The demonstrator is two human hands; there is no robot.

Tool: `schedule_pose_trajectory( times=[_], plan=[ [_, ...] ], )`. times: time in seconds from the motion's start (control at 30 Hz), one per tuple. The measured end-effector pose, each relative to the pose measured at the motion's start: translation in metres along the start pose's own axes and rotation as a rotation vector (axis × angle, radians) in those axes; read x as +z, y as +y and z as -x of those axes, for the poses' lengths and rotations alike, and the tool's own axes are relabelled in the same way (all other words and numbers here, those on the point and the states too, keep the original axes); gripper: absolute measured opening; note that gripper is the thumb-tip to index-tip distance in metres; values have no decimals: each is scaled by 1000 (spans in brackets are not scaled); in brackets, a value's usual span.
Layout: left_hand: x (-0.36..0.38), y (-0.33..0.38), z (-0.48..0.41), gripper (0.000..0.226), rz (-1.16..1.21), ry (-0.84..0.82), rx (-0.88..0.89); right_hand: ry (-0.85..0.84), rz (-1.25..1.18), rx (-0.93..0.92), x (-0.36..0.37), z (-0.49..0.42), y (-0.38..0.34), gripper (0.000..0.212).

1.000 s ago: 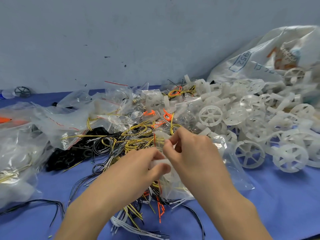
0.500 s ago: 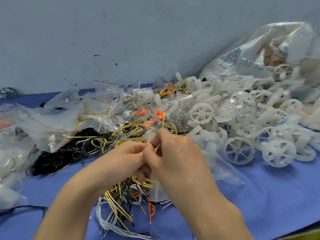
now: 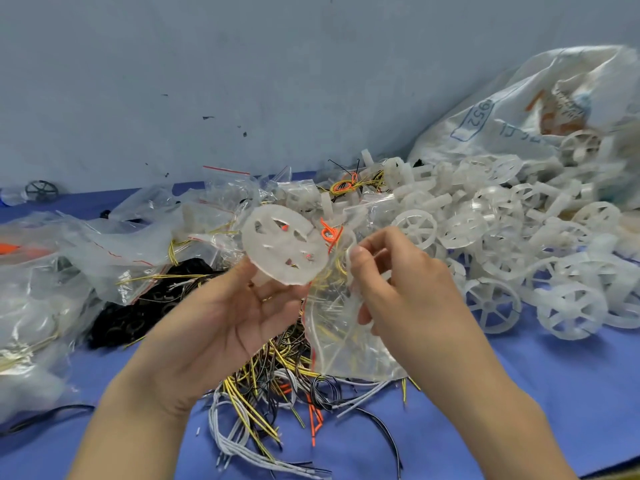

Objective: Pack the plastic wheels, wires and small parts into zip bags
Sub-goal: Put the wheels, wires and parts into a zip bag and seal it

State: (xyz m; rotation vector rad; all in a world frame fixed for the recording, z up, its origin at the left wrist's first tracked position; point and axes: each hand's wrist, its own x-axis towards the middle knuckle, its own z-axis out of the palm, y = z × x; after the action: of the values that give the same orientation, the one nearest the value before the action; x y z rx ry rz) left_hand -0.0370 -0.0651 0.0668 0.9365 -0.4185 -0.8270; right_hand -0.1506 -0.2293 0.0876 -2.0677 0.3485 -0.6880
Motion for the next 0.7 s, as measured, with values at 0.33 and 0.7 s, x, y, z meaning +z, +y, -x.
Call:
schedule_pose_trajectory(
  times=[0.33,0.7],
  plan=[
    [-5,-34,-17,39,116,-90,-94,19,-1,3,-4,-1,-5,19],
    [11,-7,13,25,-514,153,-39,91,224,-152,10,9,-13,19]
  ],
)
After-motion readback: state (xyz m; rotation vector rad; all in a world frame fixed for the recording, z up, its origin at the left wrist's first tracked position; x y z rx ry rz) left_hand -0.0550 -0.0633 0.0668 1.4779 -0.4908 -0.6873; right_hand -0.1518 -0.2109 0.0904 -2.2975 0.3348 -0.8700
